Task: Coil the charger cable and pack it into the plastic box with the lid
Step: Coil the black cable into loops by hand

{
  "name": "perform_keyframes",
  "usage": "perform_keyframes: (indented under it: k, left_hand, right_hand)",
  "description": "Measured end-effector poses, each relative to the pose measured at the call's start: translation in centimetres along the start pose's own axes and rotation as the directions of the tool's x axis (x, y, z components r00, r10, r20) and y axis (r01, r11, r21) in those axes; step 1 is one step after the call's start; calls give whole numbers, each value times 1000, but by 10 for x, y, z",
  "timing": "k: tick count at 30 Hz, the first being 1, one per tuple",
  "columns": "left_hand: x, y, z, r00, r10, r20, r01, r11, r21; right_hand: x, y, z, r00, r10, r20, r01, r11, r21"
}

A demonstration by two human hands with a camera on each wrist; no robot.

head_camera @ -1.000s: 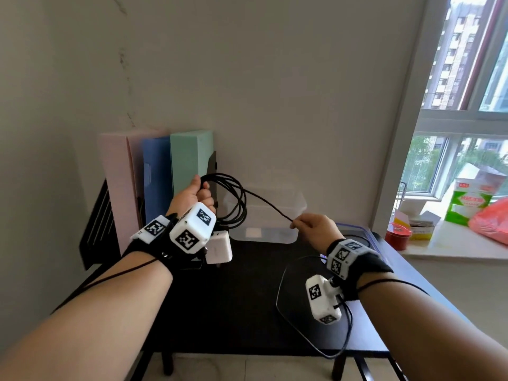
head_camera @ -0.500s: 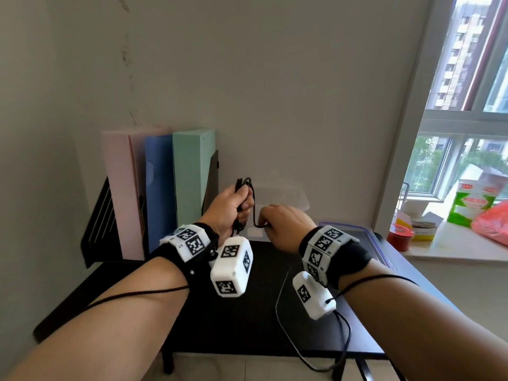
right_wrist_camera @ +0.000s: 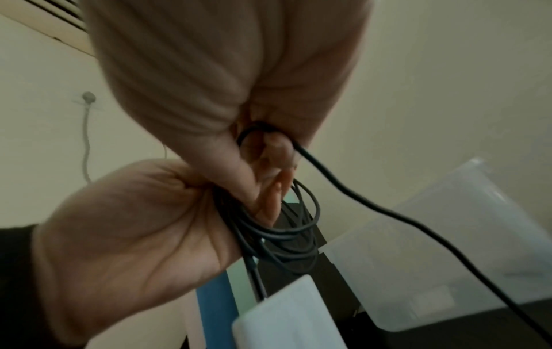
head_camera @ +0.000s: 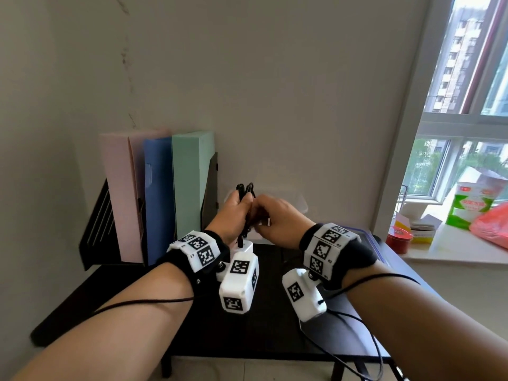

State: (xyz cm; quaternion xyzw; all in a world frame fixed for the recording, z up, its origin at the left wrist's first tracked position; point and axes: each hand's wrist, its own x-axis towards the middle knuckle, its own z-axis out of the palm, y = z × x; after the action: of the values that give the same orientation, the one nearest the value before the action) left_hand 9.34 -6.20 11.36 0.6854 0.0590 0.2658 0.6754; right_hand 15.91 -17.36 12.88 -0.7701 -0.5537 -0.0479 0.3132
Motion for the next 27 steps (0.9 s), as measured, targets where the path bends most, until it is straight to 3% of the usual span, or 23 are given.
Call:
perform_keyframes:
  k: [8, 13, 18, 23, 25, 27]
  left_hand:
    - [-3, 0, 3, 983, -62, 172, 51, 996, 67]
    - [-2, 6, 0, 959, -99, 265, 51, 982, 183]
    - [-2, 6, -9, 963, -105, 249, 22, 949, 316]
    - [0, 9, -27, 976, -99, 195, 65, 982, 175]
    - [3, 14, -40, 985, -96, 144, 83, 992, 90]
    - [6, 19, -55, 988, -106, 112, 106, 994, 7]
  right_hand:
    - [5, 6, -15, 966, 151, -207, -119, 980, 162]
    - [0, 15, -18, 971, 226, -75, -185, 913, 364]
    - [-4, 20, -20, 983, 163, 82, -180, 940, 290]
    - [-7, 40, -10, 977, 192, 90, -186, 980, -68]
    - [-14, 58, -10, 965, 252, 72, -254, 967, 24]
    - [-22, 76, -15, 941, 339, 11, -330, 910, 252]
